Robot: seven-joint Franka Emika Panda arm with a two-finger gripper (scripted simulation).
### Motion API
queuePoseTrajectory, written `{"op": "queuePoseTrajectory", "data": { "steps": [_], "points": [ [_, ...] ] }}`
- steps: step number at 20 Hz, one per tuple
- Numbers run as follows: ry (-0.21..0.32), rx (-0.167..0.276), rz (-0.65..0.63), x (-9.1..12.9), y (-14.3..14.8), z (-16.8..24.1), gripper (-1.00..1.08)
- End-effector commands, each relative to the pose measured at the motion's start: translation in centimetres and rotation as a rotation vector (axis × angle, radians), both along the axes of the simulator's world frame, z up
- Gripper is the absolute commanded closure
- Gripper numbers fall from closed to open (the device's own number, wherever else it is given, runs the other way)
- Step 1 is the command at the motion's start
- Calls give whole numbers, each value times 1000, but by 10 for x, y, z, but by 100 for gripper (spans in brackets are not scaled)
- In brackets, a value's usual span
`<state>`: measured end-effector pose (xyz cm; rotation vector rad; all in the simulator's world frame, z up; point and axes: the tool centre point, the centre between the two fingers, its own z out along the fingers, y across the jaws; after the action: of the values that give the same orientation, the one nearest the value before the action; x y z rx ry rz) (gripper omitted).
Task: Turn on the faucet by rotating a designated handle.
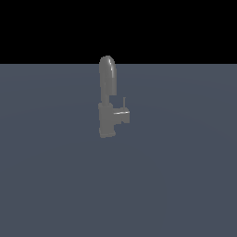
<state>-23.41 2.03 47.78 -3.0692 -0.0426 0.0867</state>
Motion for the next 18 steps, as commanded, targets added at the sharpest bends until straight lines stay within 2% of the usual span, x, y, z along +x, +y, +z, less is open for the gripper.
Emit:
{"op": "queuePoseTrajectory", "data": {
  "steps": [1, 18],
  "points": [
    [22, 14, -17, 8, 1, -1, 108],
    [255, 174, -198, 98, 4, -24, 108]
  ]
}}
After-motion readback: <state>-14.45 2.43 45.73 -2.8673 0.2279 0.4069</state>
